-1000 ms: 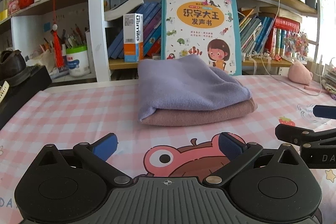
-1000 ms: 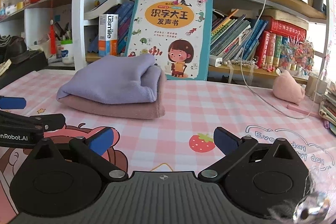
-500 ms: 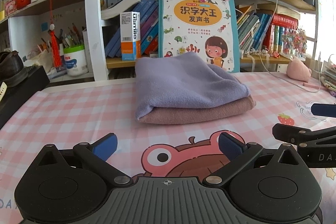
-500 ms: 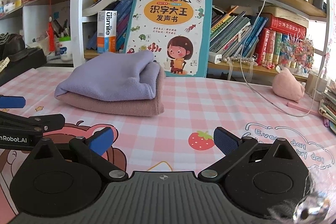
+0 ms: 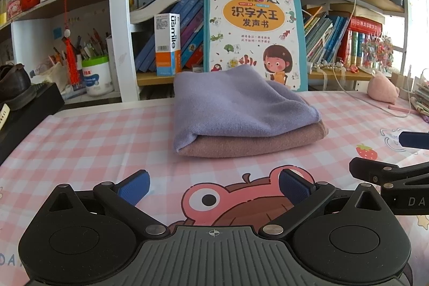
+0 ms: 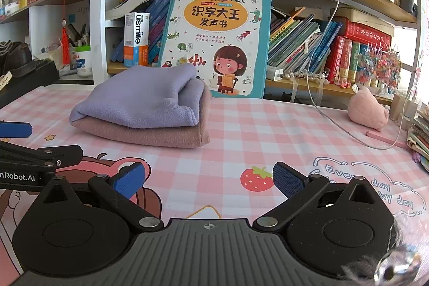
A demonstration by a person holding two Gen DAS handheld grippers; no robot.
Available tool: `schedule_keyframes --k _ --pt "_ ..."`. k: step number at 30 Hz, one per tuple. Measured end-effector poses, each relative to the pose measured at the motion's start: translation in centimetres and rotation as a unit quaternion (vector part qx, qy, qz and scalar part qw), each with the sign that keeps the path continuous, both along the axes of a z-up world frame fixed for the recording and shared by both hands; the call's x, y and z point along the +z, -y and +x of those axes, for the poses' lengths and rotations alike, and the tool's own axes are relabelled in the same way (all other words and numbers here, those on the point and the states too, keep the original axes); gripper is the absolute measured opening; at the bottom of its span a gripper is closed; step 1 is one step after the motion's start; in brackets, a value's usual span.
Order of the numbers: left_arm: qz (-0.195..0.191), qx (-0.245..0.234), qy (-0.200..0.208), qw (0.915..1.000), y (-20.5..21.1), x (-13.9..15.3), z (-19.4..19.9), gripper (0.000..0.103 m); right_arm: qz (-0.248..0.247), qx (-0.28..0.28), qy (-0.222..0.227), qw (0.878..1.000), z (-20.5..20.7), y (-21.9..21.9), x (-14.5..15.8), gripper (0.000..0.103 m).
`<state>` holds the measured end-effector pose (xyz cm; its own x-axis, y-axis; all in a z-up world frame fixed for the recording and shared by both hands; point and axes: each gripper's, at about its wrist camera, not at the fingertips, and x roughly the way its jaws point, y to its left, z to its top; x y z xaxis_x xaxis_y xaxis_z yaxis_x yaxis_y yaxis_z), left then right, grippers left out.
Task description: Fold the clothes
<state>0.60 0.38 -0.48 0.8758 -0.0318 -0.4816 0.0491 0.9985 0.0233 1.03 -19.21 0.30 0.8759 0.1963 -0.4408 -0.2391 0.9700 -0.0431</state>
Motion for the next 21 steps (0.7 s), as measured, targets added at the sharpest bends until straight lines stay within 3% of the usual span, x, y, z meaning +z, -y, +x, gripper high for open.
schedule_keyframes --k 21 --pt "0.004 0.001 -0.003 1.0 0.21 -0.05 -0.02 0.103 -0.002 0.002 -0.005 1.0 0.25 -0.12 -0.05 0.102"
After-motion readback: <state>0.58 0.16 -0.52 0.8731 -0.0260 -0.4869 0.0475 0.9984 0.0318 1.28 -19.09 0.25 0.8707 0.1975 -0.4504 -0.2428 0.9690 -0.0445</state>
